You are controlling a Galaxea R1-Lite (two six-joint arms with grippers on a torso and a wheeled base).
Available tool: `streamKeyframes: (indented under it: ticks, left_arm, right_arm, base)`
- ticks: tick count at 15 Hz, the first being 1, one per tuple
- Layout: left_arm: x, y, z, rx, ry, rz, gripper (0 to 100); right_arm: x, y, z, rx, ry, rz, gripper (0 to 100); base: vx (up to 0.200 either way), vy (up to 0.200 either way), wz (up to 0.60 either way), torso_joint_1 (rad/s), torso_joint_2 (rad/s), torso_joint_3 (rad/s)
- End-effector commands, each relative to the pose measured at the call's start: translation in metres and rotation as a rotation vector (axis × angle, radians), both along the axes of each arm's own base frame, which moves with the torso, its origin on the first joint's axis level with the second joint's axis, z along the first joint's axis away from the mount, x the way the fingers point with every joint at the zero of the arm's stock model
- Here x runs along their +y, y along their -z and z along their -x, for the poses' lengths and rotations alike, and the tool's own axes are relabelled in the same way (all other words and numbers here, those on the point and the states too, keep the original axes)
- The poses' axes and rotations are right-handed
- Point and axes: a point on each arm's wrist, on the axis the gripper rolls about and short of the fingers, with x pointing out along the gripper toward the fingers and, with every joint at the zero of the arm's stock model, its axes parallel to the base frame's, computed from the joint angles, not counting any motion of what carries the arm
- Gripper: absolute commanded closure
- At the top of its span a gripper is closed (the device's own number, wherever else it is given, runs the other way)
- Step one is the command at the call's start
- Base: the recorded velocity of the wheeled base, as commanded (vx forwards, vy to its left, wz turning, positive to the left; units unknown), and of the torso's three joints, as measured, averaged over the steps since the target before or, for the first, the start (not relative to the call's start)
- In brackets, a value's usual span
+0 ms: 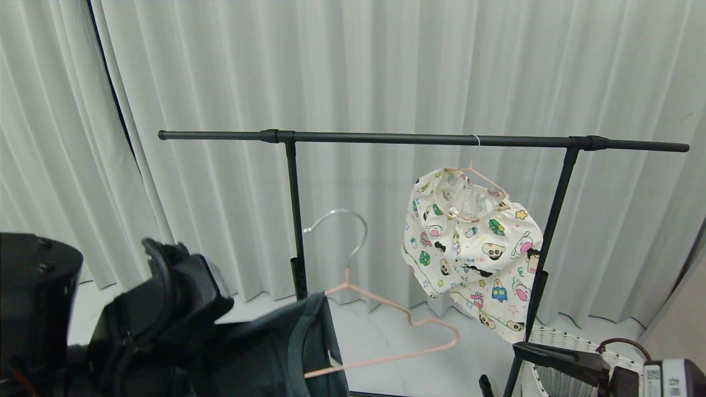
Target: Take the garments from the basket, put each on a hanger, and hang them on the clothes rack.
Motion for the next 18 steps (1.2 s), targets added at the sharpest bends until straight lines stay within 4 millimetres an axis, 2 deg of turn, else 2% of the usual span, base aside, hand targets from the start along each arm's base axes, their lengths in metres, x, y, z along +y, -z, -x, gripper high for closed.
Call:
streamKeyframes:
  ticks: [1,4,8,10,14,17,18]
  left_arm:
    - [-0.005,-0.011,-0.017,-0.048,-0.077,0.032,100]
    - [-0.016,-0.032,-0.032,-0.096,-0.112,0.088,100]
    - [-0.018,-0.045,-0.039,-0.104,-0.149,0.147,100]
    - [-0.019,-0.050,-0.040,-0.113,-0.157,0.165,100]
    - [-0.020,-0.059,-0.040,-0.120,-0.161,0.210,100]
    - [-0.019,-0.059,-0.039,-0.124,-0.164,0.213,100]
    - [-0.018,-0.060,-0.040,-0.125,-0.167,0.214,100]
  right_arm:
    - [0.034,0.008,-0.014,0.095,0.020,0.035,0]
    - [0.082,0.017,-0.031,0.174,0.037,0.040,0]
    - [0.130,0.016,-0.050,0.211,0.108,-0.028,0]
    - [0.138,0.015,-0.056,0.258,0.172,-0.028,0]
    - [0.142,0.023,-0.088,0.276,0.341,-0.017,0]
    - [0.139,0.041,-0.091,0.265,0.442,0.092,0]
    - [0.130,0.045,-0.094,0.260,0.509,0.149,0]
  base:
    - [0.000,0.000,0.00,0.000,0.00,0.000]
    - [0.000,0.000,0.00,0.000,0.00,0.000]
    - [0.000,0.000,0.00,0.000,0.00,0.000]
    - [0.000,0.000,0.00,0.000,0.00,0.000]
    - [0.000,0.000,0.00,0.000,0.00,0.000]
    - [0.000,0.000,0.00,0.000,0.00,0.000]
    - [0.000,0.000,0.00,0.000,0.00,0.000]
